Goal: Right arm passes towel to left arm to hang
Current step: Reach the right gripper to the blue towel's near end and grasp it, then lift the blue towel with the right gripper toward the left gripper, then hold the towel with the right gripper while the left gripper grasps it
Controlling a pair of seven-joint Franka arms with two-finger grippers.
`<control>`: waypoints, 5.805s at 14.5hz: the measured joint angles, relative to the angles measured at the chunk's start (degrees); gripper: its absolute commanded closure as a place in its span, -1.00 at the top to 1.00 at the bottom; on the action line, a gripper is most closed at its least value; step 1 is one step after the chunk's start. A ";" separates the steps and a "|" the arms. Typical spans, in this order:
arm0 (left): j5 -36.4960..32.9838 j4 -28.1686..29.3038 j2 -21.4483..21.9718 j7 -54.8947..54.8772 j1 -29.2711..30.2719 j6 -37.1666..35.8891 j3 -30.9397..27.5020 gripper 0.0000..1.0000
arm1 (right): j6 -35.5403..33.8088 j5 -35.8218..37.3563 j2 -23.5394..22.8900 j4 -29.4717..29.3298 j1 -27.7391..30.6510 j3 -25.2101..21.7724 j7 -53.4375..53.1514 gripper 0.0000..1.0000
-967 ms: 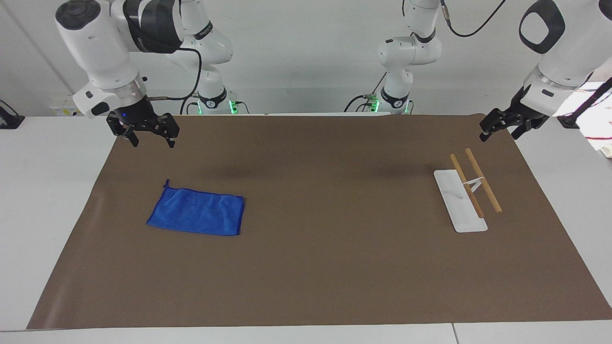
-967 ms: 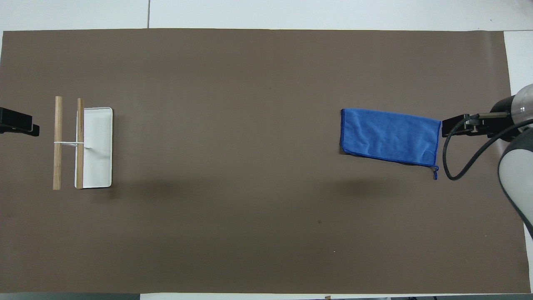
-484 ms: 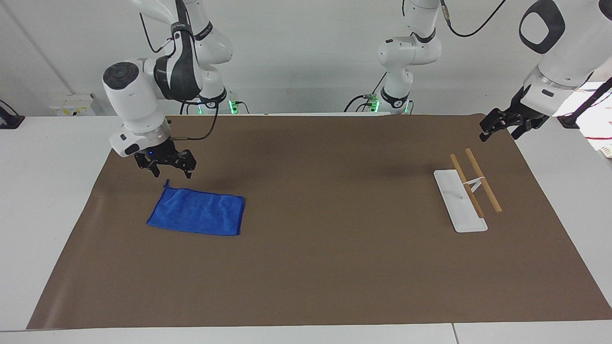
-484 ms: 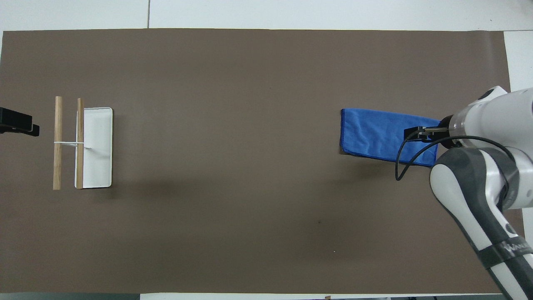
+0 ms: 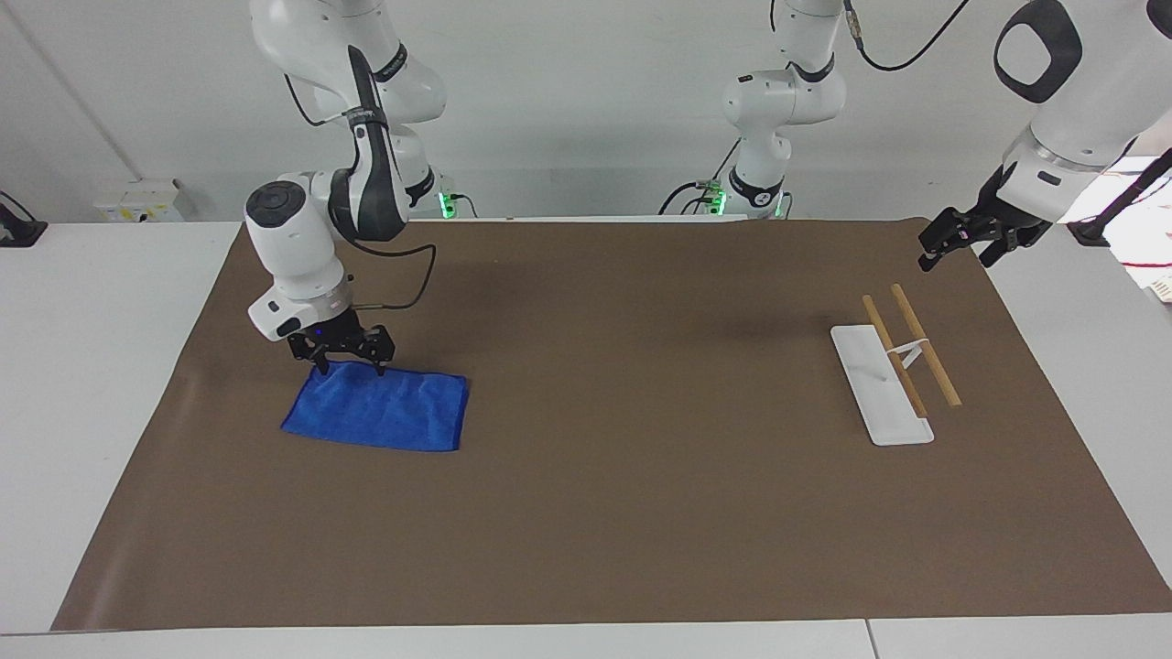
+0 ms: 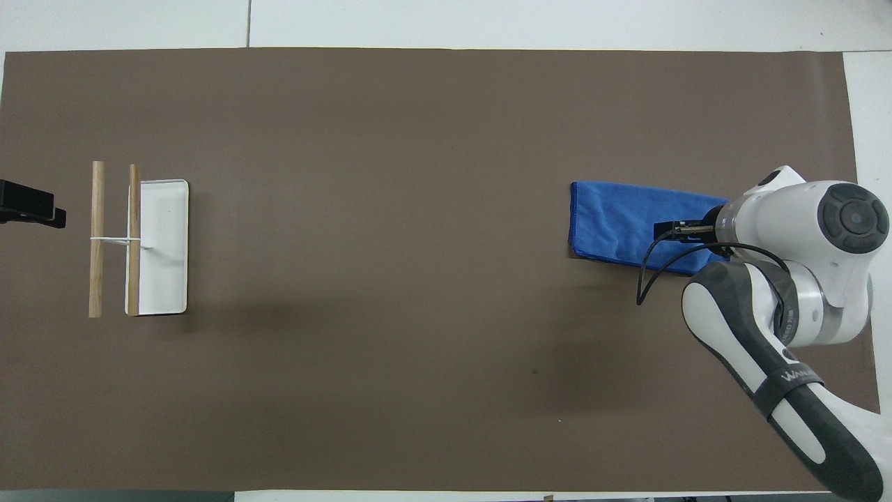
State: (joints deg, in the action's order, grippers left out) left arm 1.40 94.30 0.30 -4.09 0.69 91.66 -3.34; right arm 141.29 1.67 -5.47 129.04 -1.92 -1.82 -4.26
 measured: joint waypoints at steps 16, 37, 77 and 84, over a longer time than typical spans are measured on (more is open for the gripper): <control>0.00 0.00 0.00 0.00 0.00 0.00 0.00 1.00 | 5.52 0.00 -6.47 -0.65 0.58 0.24 1.33 -1.00; 0.00 0.00 0.00 0.00 0.00 0.00 0.00 1.00 | -9.99 -23.13 -8.08 -37.50 -4.69 21.77 -43.84 -1.00; 30.50 22.53 1.24 71.36 -14.02 33.22 1.29 1.00 | 15.69 -36.50 -16.00 -41.00 -23.01 22.15 -65.04 -1.00; 32.50 23.01 1.59 76.47 -14.90 33.73 1.29 -1.00 | 15.69 -36.49 -16.15 -41.23 -22.97 22.05 -65.04 -1.00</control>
State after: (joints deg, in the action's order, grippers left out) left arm 33.90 117.31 1.89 72.38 -14.20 125.39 -2.05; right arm 156.98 -34.83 -21.62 87.81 -24.89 20.23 -69.31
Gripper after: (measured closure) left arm 0.344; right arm 0.943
